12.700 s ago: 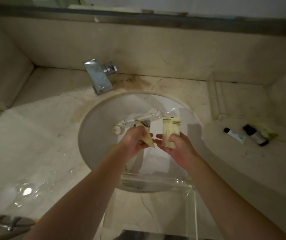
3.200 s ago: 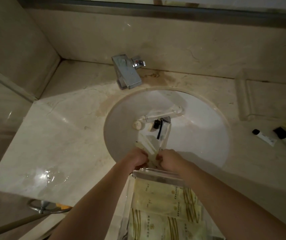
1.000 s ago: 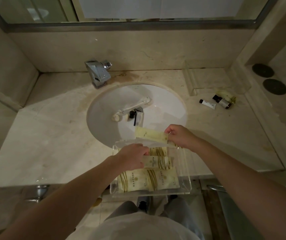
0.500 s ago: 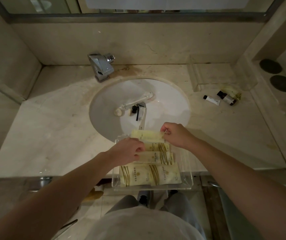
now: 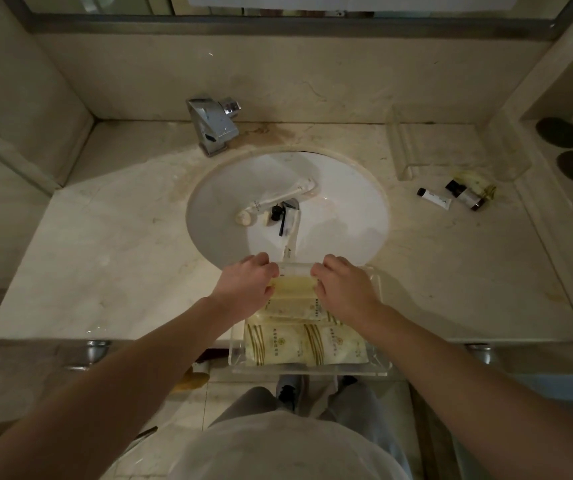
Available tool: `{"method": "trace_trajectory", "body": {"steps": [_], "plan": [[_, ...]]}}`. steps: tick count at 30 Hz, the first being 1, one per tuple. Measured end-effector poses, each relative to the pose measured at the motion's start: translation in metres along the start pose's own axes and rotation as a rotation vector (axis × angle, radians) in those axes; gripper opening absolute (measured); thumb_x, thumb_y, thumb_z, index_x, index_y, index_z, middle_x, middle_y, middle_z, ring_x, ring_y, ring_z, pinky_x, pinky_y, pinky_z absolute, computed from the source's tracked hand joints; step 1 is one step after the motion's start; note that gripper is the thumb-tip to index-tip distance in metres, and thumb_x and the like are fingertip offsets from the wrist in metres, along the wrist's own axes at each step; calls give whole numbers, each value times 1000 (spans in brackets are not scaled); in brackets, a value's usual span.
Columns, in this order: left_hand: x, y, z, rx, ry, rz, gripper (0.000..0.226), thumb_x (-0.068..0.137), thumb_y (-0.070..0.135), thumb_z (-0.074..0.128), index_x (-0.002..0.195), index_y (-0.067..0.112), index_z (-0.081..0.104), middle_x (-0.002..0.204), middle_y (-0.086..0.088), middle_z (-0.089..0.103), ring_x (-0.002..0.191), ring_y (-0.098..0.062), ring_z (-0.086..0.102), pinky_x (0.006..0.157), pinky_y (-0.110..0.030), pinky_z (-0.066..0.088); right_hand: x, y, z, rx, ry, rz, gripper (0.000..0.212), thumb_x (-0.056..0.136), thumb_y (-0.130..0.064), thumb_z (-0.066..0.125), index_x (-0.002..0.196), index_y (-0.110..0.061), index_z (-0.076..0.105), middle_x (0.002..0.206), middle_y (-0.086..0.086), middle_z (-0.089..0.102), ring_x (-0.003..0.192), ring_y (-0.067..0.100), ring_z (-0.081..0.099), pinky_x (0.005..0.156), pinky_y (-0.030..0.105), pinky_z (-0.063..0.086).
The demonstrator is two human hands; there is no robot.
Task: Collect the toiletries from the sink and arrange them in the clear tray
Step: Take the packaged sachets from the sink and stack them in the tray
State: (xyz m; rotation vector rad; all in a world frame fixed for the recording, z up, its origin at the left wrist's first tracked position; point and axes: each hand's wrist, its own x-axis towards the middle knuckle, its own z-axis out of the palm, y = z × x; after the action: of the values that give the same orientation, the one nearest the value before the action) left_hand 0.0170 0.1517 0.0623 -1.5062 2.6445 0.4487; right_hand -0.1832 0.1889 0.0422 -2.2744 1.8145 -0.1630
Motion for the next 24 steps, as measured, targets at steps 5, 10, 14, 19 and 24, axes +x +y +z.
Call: {"method": "trace_trajectory", "body": {"steps": [5, 10, 14, 19, 24], "plan": [[2, 1, -1, 57, -20, 25, 29, 91, 28, 55, 118, 18, 60, 111, 1, 55, 103, -20, 56, 81, -35, 52, -15, -1, 8, -200, 126, -76, 13, 70, -18, 71, 80, -12, 66, 78, 4, 62, 71, 24, 57, 64, 34, 46], [6, 3, -1, 105, -78, 27, 26, 92, 25, 53, 115, 17, 63, 108, -1, 56, 101, -21, 57, 78, -37, 52, -17, -2, 9, -243, 112, -71, 15, 77, -27, 63, 79, -13, 69, 76, 2, 66, 74, 24, 59, 70, 36, 45], [5, 4, 2, 104, -125, 32, 27, 94, 24, 48, 114, 17, 65, 107, -2, 56, 98, -22, 58, 77, -36, 52, -18, -1, 11, -168, 40, -40, 15, 73, -27, 67, 76, -12, 71, 76, 4, 65, 74, 24, 59, 67, 35, 49], [6, 3, 0, 95, -135, 29, 28, 93, 27, 49, 117, 17, 61, 111, -1, 56, 100, -22, 59, 77, -36, 51, -12, -1, 8, -150, -100, -16, 30, 76, -33, 68, 93, -8, 69, 92, 8, 64, 91, 28, 58, 77, 39, 49], [5, 4, -3, 81, -93, 29, 29, 90, 29, 54, 117, 19, 59, 112, -1, 53, 101, -22, 57, 76, -34, 49, -5, -4, 4, -89, -142, -26, 40, 84, -34, 61, 116, -10, 59, 113, 7, 54, 108, 26, 48, 86, 36, 41]]}}
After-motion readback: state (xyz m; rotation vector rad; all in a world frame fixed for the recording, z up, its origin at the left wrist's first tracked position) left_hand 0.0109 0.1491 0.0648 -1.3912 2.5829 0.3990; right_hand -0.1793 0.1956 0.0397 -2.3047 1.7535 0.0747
